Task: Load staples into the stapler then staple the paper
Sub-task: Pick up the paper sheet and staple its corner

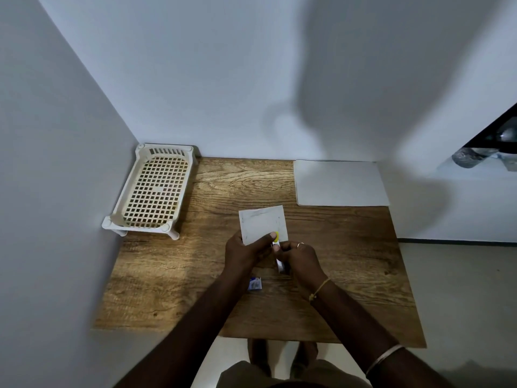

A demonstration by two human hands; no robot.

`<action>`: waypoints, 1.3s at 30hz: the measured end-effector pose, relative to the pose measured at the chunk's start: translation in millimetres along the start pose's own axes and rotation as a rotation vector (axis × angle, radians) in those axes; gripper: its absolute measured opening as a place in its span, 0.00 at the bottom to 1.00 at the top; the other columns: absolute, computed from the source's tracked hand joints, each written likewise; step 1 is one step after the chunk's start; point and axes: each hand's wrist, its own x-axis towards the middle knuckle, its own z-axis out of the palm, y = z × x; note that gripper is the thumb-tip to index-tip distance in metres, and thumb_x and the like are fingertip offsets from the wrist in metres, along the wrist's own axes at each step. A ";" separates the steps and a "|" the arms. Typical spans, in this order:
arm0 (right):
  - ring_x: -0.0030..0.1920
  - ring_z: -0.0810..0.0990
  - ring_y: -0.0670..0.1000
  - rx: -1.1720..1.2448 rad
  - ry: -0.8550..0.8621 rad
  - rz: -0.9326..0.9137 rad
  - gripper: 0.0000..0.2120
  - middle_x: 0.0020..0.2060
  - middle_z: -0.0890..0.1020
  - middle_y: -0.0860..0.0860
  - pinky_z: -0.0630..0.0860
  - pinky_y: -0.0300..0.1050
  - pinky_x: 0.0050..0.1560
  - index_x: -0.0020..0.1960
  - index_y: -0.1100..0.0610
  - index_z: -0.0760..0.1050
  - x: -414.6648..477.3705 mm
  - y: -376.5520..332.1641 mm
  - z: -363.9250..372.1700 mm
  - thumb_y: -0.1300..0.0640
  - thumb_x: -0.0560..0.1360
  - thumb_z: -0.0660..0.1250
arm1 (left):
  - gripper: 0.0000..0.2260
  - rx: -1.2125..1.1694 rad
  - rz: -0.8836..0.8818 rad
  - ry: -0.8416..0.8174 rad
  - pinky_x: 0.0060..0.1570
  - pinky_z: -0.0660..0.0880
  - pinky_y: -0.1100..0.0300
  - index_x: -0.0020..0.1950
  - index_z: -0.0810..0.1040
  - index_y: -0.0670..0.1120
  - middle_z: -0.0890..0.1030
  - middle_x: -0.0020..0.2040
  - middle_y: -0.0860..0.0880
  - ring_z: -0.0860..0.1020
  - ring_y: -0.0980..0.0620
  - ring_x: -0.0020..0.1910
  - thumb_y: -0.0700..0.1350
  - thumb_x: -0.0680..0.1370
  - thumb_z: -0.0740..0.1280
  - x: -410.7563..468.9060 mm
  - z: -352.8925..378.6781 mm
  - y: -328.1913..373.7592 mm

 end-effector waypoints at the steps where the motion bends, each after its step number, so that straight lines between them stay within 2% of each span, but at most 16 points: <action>1: 0.47 0.86 0.60 -0.003 0.005 0.003 0.05 0.41 0.88 0.57 0.82 0.57 0.48 0.43 0.57 0.86 0.8 0.4 -0.3 0.56 0.73 0.75 | 0.23 0.006 0.004 0.003 0.50 0.84 0.46 0.61 0.83 0.45 0.88 0.53 0.45 0.87 0.44 0.52 0.43 0.67 0.83 -0.3 0.3 -0.3; 5: 0.49 0.86 0.57 -0.046 0.027 0.001 0.04 0.42 0.88 0.54 0.83 0.59 0.54 0.44 0.57 0.87 2.8 7.4 -0.2 0.56 0.73 0.76 | 0.23 0.053 0.017 0.003 0.45 0.84 0.52 0.61 0.82 0.47 0.88 0.52 0.47 0.87 0.47 0.50 0.43 0.68 0.82 -0.6 0.0 -4.2; 9: 0.48 0.87 0.56 -0.046 0.048 0.035 0.04 0.42 0.88 0.53 0.83 0.61 0.54 0.43 0.56 0.87 0.6 12.0 1.9 0.56 0.72 0.77 | 0.22 0.076 0.003 0.004 0.43 0.84 0.52 0.59 0.82 0.50 0.88 0.51 0.48 0.87 0.47 0.50 0.44 0.67 0.82 -1.5 -0.8 -8.1; 12: 0.46 0.87 0.54 -0.108 0.066 0.025 0.04 0.40 0.88 0.51 0.83 0.58 0.52 0.39 0.51 0.86 -0.8 12.8 2.7 0.55 0.72 0.76 | 0.23 0.087 0.005 0.015 0.43 0.84 0.51 0.60 0.82 0.49 0.88 0.51 0.48 0.87 0.47 0.50 0.43 0.67 0.83 -1.6 -1.6 -10.5; 14: 0.46 0.86 0.52 -0.154 0.066 -0.006 0.07 0.39 0.88 0.49 0.83 0.50 0.50 0.37 0.49 0.86 -0.4 12.8 2.4 0.54 0.73 0.75 | 0.24 0.081 0.002 0.028 0.45 0.85 0.48 0.61 0.81 0.47 0.88 0.52 0.47 0.87 0.46 0.50 0.42 0.67 0.83 -1.3 -2.0 -11.6; 16: 0.46 0.85 0.48 -0.242 0.055 -0.063 0.06 0.37 0.86 0.44 0.79 0.34 0.44 0.40 0.50 0.86 -1.2 11.6 1.6 0.53 0.75 0.74 | 0.25 0.073 -0.002 0.033 0.46 0.85 0.48 0.62 0.81 0.46 0.87 0.53 0.46 0.87 0.46 0.51 0.42 0.67 0.83 -1.2 -2.0 -11.7; 17: 0.46 0.85 0.46 -0.285 0.052 -0.089 0.05 0.37 0.86 0.44 0.77 0.29 0.41 0.43 0.52 0.87 -2.5 10.3 1.1 0.53 0.76 0.73 | 0.26 0.071 -0.003 0.033 0.47 0.85 0.47 0.63 0.81 0.46 0.87 0.53 0.46 0.87 0.46 0.51 0.42 0.67 0.83 -1.4 -2.0 -11.5; 18: 0.46 0.84 0.45 -0.316 0.050 -0.110 0.06 0.39 0.86 0.46 0.77 0.31 0.43 0.46 0.54 0.87 -3.2 9.4 0.8 0.53 0.76 0.72 | 0.26 0.071 -0.003 0.035 0.47 0.85 0.46 0.63 0.80 0.46 0.87 0.54 0.46 0.87 0.46 0.51 0.42 0.66 0.83 -1.4 -2.0 -11.4; 20: 0.48 0.84 0.48 -0.317 0.050 -0.116 0.08 0.44 0.88 0.51 0.81 0.42 0.50 0.49 0.57 0.87 -4.5 8.2 1.3 0.54 0.77 0.72 | 0.27 0.075 -0.004 0.044 0.48 0.85 0.45 0.64 0.80 0.46 0.87 0.54 0.45 0.87 0.45 0.51 0.42 0.66 0.83 -1.3 -2.2 -11.0; 22: 0.48 0.85 0.49 -0.245 0.068 -0.077 0.07 0.45 0.88 0.53 0.82 0.46 0.51 0.49 0.58 0.87 -5.1 7.7 1.8 0.55 0.76 0.73 | 0.27 0.077 -0.005 0.051 0.46 0.85 0.46 0.64 0.80 0.46 0.87 0.54 0.45 0.87 0.46 0.51 0.42 0.66 0.83 -0.8 -1.9 -11.0; 26: 0.44 0.85 0.45 -0.136 0.085 -0.033 0.05 0.40 0.87 0.48 0.79 0.37 0.41 0.48 0.56 0.87 -4.1 8.7 1.9 0.56 0.74 0.75 | 0.27 0.074 0.004 0.053 0.47 0.85 0.45 0.64 0.80 0.46 0.87 0.54 0.46 0.87 0.46 0.51 0.41 0.66 0.83 -0.4 -1.7 -11.2; 28: 0.43 0.84 0.41 -0.166 0.092 -0.041 0.05 0.40 0.86 0.46 0.78 0.33 0.39 0.48 0.55 0.87 -4.1 7.9 2.0 0.55 0.74 0.74 | 0.28 0.074 0.010 0.052 0.46 0.85 0.47 0.64 0.80 0.46 0.87 0.54 0.46 0.87 0.46 0.51 0.42 0.66 0.83 -0.1 -1.8 -11.2; 30: 0.46 0.85 0.45 -0.230 0.081 -0.043 0.05 0.41 0.87 0.48 0.80 0.37 0.43 0.47 0.56 0.87 -3.7 6.7 1.7 0.56 0.76 0.73 | 0.28 0.079 0.009 0.051 0.46 0.85 0.46 0.64 0.79 0.46 0.87 0.54 0.46 0.87 0.46 0.51 0.42 0.66 0.84 0.2 -2.1 -11.4; 33: 0.46 0.85 0.52 -0.142 0.033 0.115 0.06 0.47 0.87 0.54 0.82 0.46 0.49 0.45 0.53 0.84 -3.3 6.0 0.0 0.62 0.76 0.69 | 0.28 0.085 0.014 0.060 0.48 0.85 0.44 0.64 0.79 0.46 0.86 0.55 0.46 0.86 0.46 0.52 0.42 0.66 0.83 0.2 -1.7 -12.6; 36: 0.44 0.84 0.52 -0.101 0.028 0.153 0.07 0.44 0.86 0.54 0.83 0.50 0.51 0.45 0.54 0.83 -1.9 6.7 -1.1 0.63 0.74 0.68 | 0.28 0.081 0.012 0.074 0.48 0.85 0.45 0.64 0.79 0.47 0.87 0.54 0.46 0.86 0.47 0.51 0.43 0.66 0.84 0.0 -1.3 -14.3; 39: 0.41 0.85 0.47 -0.083 0.048 0.097 0.06 0.38 0.87 0.48 0.84 0.44 0.43 0.42 0.52 0.85 -6.5 5.2 1.0 0.62 0.74 0.71 | 0.29 0.072 -0.004 0.070 0.48 0.85 0.46 0.64 0.79 0.48 0.87 0.54 0.47 0.87 0.48 0.51 0.43 0.65 0.84 0.5 -1.4 -13.8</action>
